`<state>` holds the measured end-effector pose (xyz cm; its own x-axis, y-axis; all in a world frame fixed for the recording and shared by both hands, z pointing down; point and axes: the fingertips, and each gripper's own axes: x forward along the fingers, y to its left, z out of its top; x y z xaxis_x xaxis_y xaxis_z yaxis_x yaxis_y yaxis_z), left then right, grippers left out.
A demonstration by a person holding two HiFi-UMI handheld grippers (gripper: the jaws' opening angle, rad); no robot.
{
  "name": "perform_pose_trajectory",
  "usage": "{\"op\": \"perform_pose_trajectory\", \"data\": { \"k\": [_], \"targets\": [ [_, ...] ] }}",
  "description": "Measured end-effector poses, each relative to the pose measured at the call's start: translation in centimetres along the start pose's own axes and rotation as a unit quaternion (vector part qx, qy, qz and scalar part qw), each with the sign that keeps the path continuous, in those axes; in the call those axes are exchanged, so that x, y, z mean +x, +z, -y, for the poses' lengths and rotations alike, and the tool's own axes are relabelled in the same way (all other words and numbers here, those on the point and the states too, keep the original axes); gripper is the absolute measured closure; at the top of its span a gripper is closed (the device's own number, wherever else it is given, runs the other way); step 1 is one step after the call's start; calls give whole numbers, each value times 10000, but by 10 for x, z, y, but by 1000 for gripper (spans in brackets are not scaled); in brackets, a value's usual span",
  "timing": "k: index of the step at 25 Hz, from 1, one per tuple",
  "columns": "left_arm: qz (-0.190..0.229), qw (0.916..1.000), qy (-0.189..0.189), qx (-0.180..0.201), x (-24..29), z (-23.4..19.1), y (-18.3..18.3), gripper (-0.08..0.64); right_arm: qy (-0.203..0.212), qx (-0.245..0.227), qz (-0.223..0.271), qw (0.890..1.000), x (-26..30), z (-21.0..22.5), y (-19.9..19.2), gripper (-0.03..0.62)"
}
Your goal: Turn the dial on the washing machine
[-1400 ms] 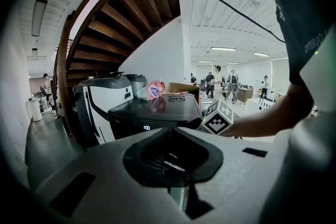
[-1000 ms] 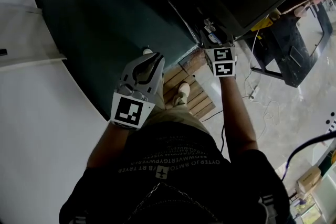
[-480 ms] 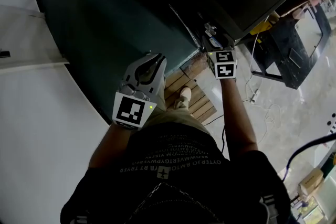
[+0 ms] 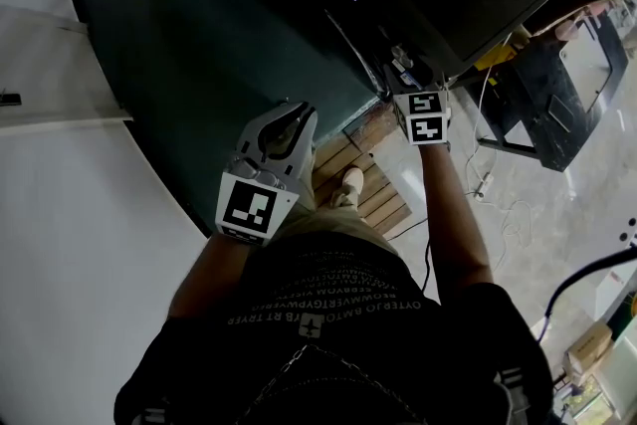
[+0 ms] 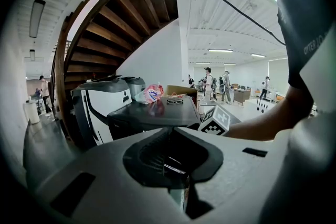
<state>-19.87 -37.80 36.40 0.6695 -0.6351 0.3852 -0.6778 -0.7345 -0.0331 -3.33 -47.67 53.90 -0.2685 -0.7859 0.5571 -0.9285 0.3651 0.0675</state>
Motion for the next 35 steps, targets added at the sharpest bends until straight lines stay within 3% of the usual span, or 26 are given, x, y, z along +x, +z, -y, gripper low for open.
{"op": "perform_pose_trajectory", "data": {
  "k": [16, 23, 27, 35],
  "targets": [
    [75, 10000, 26, 2, 0, -1, 6, 528, -40, 313, -215, 9993, -8, 3, -20, 360],
    [133, 9998, 29, 175, -6, 6, 20, 528, -11, 51, 87, 9999, -14, 0, 11, 362],
    [237, 9996, 91, 117, -10, 7, 28, 528, 77, -50, -184, 9998, -7, -3, -2, 360],
    [234, 9996, 141, 61, -20, 8, 25, 528, 0, 278, -357, 9990, -13, 1, -28, 362]
  ]
}}
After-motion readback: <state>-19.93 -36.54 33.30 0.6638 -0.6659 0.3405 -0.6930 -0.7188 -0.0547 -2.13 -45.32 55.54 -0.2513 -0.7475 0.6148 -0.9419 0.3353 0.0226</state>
